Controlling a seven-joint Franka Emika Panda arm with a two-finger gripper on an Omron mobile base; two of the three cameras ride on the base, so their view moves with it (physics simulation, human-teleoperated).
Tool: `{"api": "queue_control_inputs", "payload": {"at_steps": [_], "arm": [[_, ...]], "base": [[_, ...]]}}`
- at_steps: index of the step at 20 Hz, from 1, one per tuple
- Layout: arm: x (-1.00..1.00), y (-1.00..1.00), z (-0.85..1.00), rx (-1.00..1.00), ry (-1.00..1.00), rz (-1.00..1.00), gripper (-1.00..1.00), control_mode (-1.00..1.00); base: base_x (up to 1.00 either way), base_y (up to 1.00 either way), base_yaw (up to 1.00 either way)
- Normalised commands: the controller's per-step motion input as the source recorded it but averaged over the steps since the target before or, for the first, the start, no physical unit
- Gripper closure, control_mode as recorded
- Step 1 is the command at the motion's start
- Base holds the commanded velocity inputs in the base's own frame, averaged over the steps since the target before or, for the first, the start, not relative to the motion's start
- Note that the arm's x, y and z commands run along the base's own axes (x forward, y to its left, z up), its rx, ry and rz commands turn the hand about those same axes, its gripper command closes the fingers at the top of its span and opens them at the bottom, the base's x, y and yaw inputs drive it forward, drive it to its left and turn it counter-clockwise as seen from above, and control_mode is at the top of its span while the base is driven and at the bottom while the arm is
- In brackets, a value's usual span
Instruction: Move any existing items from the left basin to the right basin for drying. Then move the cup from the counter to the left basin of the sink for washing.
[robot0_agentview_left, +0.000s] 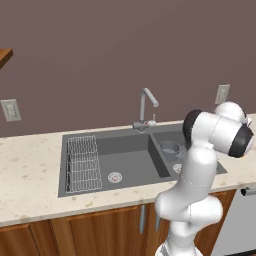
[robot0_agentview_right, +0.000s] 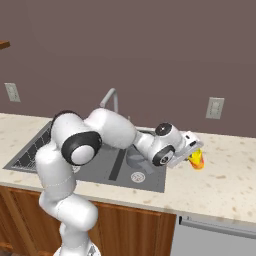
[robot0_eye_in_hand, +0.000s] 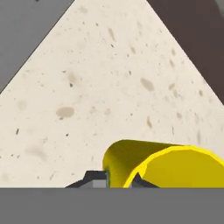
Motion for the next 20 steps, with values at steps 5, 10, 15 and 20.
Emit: {"api": "queue_control_inputs", "payload": {"at_steps": [5, 10, 15, 20], "arm": [[-0.98, 0.60, 0.70, 0.06, -0.06, 0.08, 1.00, -1.00], [-0.76, 0.98, 0.84, 0.00, 0.01, 0.09, 1.00, -1.00], [-0.59, 1.00, 0.98, 0.00, 0.15, 0.08, 1.00, -1.00], [-0.63, 1.00, 0.89, 0.02, 0.23, 0.09, 1.00, -1.00]], "base": [[0.00, 0.00, 0.00], [0.00, 0.00, 0.00], [0.00, 0.00, 0.00], [0.00, 0.00, 0.00]]}}
